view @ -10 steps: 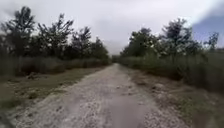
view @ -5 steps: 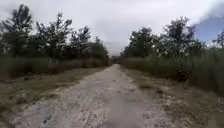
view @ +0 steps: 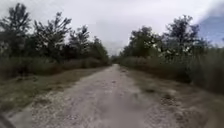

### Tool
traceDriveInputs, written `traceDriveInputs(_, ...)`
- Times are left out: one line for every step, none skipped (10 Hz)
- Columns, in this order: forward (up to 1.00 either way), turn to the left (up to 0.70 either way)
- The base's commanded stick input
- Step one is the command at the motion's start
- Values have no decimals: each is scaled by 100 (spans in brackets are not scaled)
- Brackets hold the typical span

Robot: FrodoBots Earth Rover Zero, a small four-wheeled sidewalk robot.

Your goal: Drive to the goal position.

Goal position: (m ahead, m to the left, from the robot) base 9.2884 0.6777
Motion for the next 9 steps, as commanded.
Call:
traceDriveInputs(50, 0)
traceDriveInputs(50, 0)
traceDriveInputs(50, 0)
traceDriveInputs(50, 0)
traceDriveInputs(50, 0)
traceDriveInputs(50, 0)
traceDriveInputs(50, 26)
traceDriveInputs(50, 50)
traceDriveInputs(50, 27)
